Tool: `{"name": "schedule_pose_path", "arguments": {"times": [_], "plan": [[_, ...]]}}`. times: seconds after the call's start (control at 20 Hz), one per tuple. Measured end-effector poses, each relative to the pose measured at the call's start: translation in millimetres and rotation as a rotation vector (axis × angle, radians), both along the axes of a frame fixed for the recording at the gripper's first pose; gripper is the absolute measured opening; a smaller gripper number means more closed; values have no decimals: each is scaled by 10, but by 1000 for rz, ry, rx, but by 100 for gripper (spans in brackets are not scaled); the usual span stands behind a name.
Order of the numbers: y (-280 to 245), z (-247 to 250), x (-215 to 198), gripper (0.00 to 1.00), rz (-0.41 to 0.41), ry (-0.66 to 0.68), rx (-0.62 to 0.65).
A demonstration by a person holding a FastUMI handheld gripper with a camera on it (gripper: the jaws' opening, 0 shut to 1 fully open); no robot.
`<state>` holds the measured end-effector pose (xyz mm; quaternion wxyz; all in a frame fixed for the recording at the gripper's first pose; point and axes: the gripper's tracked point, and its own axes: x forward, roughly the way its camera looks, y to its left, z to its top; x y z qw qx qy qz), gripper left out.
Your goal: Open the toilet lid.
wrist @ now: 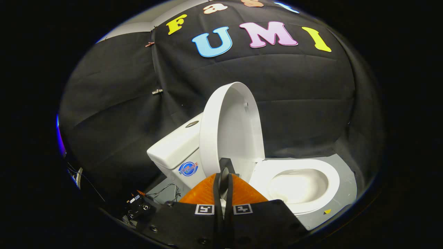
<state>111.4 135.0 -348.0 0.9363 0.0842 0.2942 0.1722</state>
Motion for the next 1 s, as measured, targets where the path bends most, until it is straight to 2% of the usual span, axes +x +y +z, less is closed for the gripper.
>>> {"name": "schedule_pose_path", "arguments": {"times": [0.6, 1.0], "plan": [[412, -68, 40, 5, 68, -1, -33], [525, -79, 44, 6, 80, -5, -39]]}}
